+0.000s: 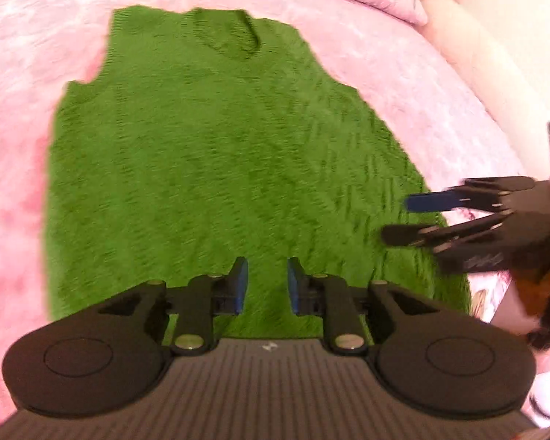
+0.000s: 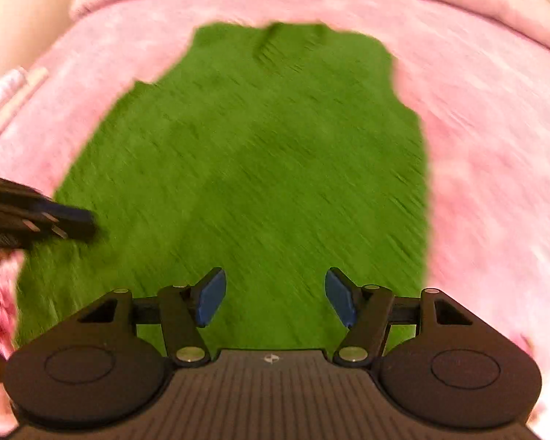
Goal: Fold clothes
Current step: 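Open both grippers and pull back from the flattened sweater vest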
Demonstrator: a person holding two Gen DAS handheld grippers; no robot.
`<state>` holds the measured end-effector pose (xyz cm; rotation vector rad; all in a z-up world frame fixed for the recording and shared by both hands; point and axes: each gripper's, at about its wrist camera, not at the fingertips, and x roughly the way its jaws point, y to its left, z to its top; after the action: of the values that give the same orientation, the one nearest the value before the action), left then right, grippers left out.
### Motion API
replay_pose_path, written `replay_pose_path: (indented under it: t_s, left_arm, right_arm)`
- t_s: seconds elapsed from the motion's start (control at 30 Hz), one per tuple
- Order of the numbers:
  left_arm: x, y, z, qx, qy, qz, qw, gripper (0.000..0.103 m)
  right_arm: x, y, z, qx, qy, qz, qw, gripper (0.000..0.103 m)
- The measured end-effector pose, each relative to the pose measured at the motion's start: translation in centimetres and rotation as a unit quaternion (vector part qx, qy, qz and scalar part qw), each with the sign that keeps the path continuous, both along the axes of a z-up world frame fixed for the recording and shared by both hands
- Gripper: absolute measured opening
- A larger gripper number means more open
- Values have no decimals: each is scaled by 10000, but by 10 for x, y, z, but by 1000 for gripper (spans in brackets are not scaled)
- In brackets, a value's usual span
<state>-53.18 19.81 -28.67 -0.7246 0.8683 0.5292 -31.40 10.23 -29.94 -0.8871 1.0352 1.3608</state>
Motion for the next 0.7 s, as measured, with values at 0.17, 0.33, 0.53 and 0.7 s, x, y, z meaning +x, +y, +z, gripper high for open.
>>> replay_pose_path:
  t_s: [0.17, 0.33, 0.53, 0.7]
  left_arm:
    - [-8, -34, -15, 270, 451, -36, 9986, 23]
    - [-63, -72, -10, 161, 689, 566, 9959, 24]
    - [-66, -107, 14, -170, 1158, 1237, 9854, 27]
    - [-52, -131, 52, -713, 1511, 1856, 9683, 41]
  right_arm:
    - [-15, 6, -6, 266, 41, 99, 9996, 66]
    - [1, -52, -6, 104, -23, 36, 9999, 70]
    - [14, -101, 1, -443, 32, -138, 9989, 73]
    - [30, -115, 47, -422, 406, -553, 9968, 70]
